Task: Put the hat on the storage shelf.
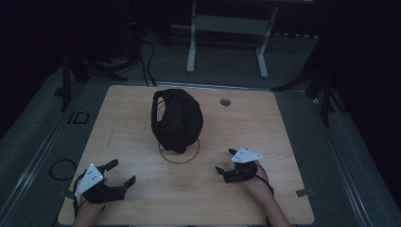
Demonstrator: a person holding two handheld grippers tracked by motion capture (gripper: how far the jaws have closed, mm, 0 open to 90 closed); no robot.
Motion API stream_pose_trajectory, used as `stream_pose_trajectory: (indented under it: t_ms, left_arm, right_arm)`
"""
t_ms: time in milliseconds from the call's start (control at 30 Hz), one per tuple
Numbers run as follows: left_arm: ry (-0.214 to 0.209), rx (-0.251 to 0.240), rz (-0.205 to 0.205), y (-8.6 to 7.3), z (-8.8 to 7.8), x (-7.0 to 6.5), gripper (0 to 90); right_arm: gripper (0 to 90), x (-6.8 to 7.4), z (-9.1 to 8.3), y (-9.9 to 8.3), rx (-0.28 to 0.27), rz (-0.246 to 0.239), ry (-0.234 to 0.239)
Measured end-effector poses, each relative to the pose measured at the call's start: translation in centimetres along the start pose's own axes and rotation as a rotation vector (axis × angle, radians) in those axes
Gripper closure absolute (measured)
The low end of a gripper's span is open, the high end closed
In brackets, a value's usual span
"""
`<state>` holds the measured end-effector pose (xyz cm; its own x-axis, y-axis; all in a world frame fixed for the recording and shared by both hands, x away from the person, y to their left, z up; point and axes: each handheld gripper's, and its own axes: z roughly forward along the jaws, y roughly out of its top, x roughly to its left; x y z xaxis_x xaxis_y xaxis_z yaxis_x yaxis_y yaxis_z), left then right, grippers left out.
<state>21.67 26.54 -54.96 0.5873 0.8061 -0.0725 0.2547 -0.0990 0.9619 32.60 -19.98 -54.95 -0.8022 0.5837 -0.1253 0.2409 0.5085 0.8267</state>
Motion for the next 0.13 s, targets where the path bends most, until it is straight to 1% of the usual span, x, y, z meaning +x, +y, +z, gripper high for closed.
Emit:
stream_pose_trajectory:
  t_ms: [133]
  left_arm:
    - [-0.002,0.001,0.000,-0.02,0.02,0.01,7.7]
  right_arm:
    - [13.5,0.05,-0.09,0.09,-0.009,-0.002,-0.001]
